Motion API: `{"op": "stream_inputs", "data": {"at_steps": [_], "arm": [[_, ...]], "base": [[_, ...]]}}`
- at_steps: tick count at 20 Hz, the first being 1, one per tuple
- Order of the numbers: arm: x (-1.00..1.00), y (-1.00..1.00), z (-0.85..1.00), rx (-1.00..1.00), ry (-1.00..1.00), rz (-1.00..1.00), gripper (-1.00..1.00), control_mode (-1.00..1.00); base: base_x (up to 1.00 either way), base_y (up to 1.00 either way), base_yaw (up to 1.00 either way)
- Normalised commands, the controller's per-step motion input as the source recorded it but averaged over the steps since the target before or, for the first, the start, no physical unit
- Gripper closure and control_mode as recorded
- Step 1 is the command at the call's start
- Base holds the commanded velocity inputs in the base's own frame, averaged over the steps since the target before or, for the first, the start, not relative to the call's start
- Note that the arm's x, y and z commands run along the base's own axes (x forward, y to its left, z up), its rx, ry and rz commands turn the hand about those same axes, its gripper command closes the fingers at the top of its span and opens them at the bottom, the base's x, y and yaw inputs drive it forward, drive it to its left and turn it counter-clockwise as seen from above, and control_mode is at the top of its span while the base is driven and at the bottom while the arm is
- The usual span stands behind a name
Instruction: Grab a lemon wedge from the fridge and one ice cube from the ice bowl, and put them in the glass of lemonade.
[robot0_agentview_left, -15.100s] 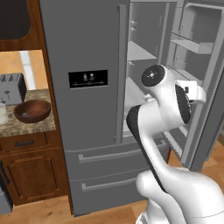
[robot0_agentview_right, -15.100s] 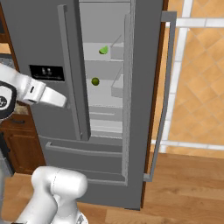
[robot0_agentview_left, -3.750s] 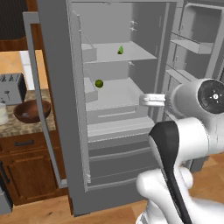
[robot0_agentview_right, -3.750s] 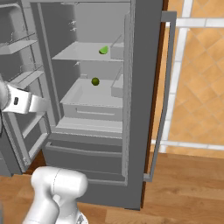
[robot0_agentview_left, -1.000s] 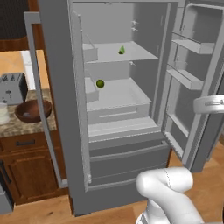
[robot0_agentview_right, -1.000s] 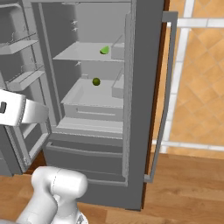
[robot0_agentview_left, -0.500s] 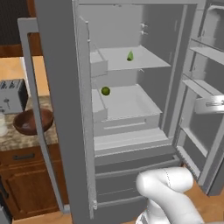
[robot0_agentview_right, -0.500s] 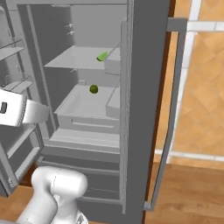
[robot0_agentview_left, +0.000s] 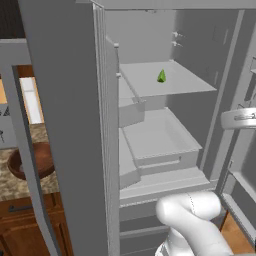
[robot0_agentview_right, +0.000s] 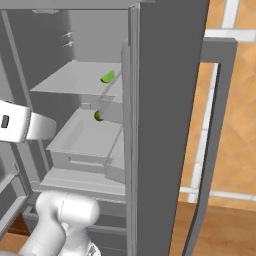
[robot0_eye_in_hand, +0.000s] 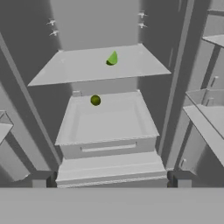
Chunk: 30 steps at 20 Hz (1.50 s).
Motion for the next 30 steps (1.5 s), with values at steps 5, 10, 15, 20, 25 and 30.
{"op": "stream_inputs", "data": {"at_steps": [5,10,15,20,25,30], "arm": [[0.0,0.0,0.0,0.0,0.0,0.0,-1.0,1.0],[0.18,0.01,0.3,-0.08,0.04,0.0,-1.0,-1.0],[0.88,0.0,0.17,-0.08,0.18,0.0,-1.0,-1.0],[0.22,0.0,-0.07,0.0,-0.04,0.04,-1.0,-1.0],[0.52,0.12,-0.13,0.02,-0.2,0.17,-1.0,-1.0],[0.82,0.25,-0.02,-0.01,-0.06,0.04,-1.0,-1.0]], "base": [[0.39,0.1,0.0],[0.03,0.0,0.0],[0.0,0.0,0.0],[0.0,0.0,0.0],[0.0,0.0,0.0],[0.0,0.0,0.0]]}}
